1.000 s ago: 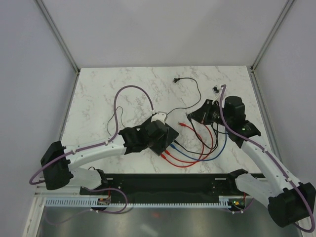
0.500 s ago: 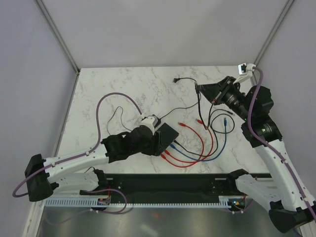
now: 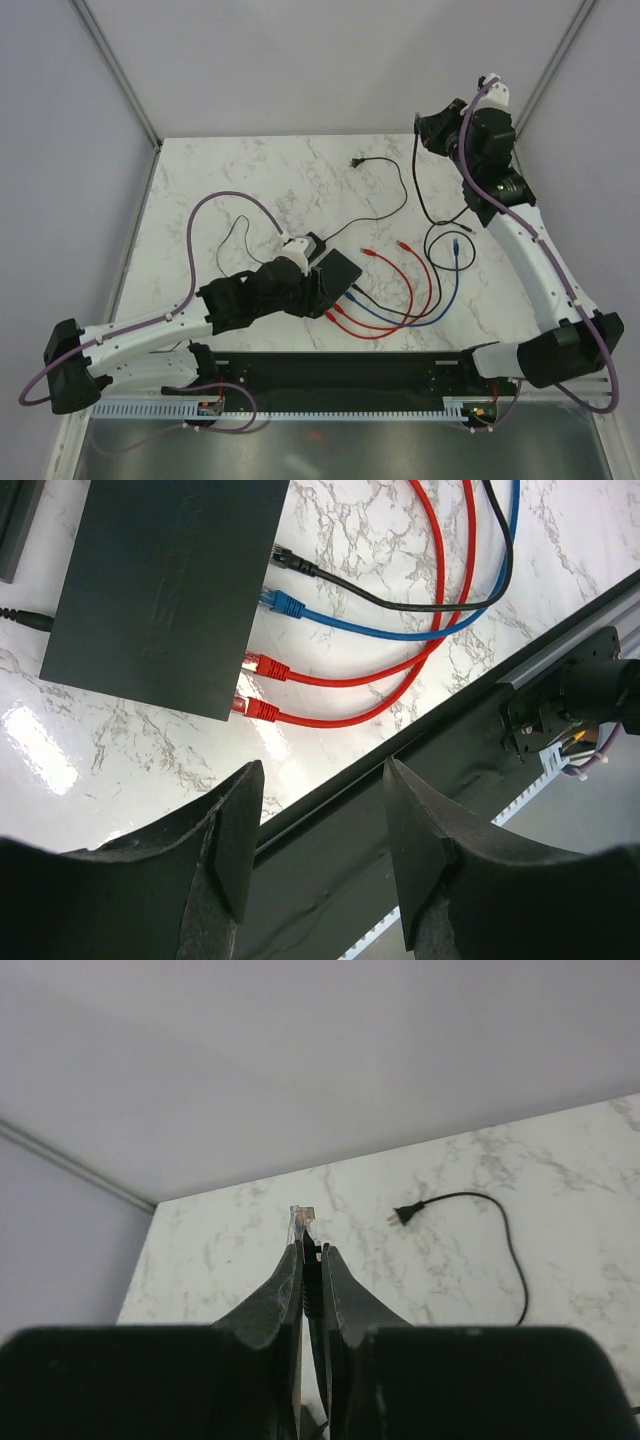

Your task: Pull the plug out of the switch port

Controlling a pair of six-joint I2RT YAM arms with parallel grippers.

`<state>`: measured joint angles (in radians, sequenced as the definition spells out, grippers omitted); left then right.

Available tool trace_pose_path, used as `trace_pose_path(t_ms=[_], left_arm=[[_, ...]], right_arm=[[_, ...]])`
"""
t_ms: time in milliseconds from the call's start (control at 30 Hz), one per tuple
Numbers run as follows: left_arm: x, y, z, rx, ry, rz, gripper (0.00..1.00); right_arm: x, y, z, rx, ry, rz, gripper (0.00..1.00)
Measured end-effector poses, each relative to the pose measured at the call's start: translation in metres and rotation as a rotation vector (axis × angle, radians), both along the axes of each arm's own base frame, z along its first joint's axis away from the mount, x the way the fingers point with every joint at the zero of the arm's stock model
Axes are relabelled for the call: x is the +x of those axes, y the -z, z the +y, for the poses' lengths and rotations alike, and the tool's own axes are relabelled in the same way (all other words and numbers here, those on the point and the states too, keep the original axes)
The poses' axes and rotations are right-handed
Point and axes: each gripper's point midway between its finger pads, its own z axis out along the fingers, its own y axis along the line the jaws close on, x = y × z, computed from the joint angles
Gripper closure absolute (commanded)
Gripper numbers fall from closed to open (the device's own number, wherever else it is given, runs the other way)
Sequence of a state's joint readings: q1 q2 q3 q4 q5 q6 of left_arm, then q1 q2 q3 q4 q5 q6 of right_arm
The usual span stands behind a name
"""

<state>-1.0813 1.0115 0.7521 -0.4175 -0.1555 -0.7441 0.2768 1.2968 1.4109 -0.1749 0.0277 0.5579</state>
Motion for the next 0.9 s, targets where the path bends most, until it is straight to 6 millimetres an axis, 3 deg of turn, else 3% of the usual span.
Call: trace_pose_path(t_ms=[233,500,600,767,900], left_arm=[[0.0,0.005,-0.008,-0.001,0.02,0.011,0.41],[-0.001,0.024,-0.02,0.035,0.069,0.038,0.41],[-0.002,0.027,-0.026,0.031,0.092,0.046,0.41],[-0.003,0.03,-0.037,0.012,0.122,0.053,0.4],[-0.004,0.036,-0.041,0.018,0.144,0.065,0.41]], right_arm=[[0.084,0.081,-0.074,-0.034,0.195,0.157,1.0],[0.141,0.145,-0.146,0.116,0.354,0.253,1.0],[0.164,0.172,-0.154,0.171,0.379,0.267,1.0],[0.194,0.23,-0.149,0.214,0.383,0.332,1.0],[0.207,0.265,-0.148,0.222,0.393,0.38,1.0]])
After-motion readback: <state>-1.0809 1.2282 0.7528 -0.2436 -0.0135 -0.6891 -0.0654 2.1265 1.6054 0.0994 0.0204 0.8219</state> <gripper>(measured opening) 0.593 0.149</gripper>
